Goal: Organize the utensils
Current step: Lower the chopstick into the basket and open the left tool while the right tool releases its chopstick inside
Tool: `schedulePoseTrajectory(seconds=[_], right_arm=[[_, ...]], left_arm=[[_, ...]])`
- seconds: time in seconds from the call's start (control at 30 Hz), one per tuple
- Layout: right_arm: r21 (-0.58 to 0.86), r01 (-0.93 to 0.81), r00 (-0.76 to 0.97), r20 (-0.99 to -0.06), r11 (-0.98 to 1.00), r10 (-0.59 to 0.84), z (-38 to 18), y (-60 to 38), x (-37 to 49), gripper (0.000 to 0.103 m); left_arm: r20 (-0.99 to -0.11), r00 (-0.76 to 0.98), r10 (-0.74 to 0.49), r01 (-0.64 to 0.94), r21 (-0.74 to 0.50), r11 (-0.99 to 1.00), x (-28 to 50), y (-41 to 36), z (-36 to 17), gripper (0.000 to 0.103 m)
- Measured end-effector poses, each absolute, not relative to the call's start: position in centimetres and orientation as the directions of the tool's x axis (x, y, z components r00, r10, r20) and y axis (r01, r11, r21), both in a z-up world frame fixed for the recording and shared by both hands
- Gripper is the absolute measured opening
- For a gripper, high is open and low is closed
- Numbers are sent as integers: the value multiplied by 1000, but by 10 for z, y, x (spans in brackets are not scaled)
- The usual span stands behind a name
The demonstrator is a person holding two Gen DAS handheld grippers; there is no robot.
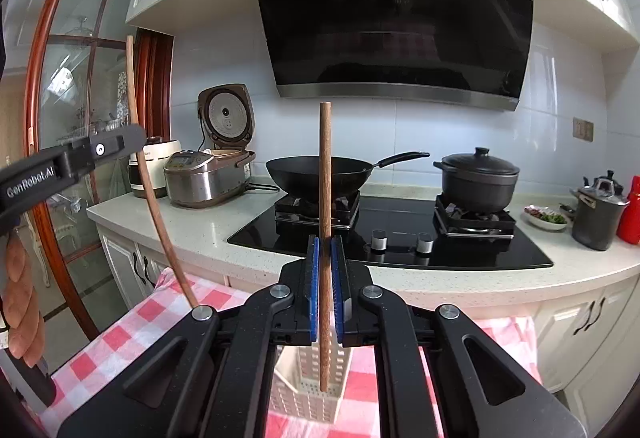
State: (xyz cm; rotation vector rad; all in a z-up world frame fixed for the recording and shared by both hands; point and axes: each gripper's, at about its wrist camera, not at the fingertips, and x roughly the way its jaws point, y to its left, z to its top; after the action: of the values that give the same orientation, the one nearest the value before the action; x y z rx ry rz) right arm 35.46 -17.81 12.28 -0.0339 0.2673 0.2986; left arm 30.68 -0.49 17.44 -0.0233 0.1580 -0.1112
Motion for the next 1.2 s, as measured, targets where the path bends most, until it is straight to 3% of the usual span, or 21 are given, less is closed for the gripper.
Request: schedulePoseTrajectory(seconds=[0.13, 0.53, 0.8, 0.97, 1.0, 1.07, 1.1, 1.2], right_arm=[[12, -317, 898, -319, 948, 304, 105, -169, 381, 8], [76, -326, 812, -488, 942, 320, 54, -159, 420, 8], [130, -308, 787, -523, 943, 329, 42, -161, 444, 9], [135, -284, 790, -528, 949, 312, 40, -167, 453, 11], [134, -281, 792, -526, 950, 309, 40, -168, 452, 14], [144, -276, 797, -518, 950, 310, 40, -173, 449, 29], [154, -273, 799, -513, 949, 313, 40, -177, 447, 44], [160, -261, 809, -501, 952, 306, 42, -185, 439, 46]], left_arm=[[-211, 970, -124, 117, -46, 992, 341, -9, 157, 6], [-493, 851, -180, 148, -104, 983, 411, -5, 67, 6], [-558, 814, -162, 116, -118, 986, 433, 3, 36, 7], [-553, 822, -132, 76, -123, 989, 433, 13, 30, 29], [-551, 824, -129, 72, -123, 990, 432, 15, 30, 34], [-546, 830, -117, 60, -121, 991, 428, 20, 29, 42], [-543, 832, -116, 57, -125, 991, 426, 22, 29, 46], [-533, 840, -104, 44, -124, 991, 416, 26, 31, 49]])
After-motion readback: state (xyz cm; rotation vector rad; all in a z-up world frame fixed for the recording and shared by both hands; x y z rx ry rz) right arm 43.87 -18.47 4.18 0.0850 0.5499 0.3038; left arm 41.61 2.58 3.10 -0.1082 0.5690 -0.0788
